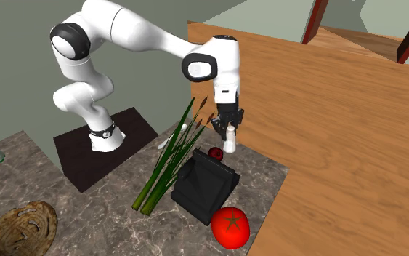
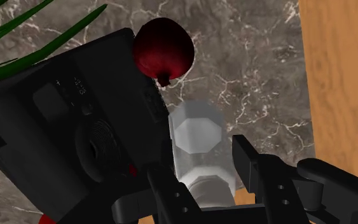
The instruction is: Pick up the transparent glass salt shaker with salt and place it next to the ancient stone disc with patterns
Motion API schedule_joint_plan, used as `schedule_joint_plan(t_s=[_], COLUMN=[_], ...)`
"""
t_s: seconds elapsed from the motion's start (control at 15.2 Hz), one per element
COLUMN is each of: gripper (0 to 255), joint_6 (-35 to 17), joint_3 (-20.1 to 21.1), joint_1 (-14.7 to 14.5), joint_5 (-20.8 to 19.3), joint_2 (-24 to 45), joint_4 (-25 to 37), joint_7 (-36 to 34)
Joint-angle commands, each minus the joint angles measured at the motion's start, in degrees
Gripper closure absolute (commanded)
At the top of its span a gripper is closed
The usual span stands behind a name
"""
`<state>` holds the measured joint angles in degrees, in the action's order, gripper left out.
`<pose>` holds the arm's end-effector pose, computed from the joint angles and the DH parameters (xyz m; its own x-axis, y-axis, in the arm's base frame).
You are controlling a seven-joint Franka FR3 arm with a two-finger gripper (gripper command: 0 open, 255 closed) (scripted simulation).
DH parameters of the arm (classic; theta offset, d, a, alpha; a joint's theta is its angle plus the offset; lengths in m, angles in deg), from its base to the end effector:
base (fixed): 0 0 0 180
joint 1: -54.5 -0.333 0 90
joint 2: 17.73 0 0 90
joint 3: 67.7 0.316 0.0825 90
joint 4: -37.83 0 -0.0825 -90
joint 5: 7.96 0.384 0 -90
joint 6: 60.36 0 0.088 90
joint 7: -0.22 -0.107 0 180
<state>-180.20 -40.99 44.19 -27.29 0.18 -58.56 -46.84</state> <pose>0.5498 0.3580 0.4473 0.9763 -0.0509 0.2106 -0.0578 -0.9980 0.0269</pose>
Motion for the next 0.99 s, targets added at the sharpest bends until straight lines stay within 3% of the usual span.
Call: schedule_joint_plan(t_s=[0.0, 0.79, 0.92], gripper=[255, 255, 255], joint_6=[1.22, 9.08, 7.29], joint_3=[0.14, 0.7, 0.27], joint_1=[0.02, -0.23, 2.28], joint_5=[0.37, 1.84, 3.67], joint_2=[-0.43, -1.63, -4.82], joint_4=[0.85, 7.83, 3.7], joint_7=[0.36, 2.31, 4.95])
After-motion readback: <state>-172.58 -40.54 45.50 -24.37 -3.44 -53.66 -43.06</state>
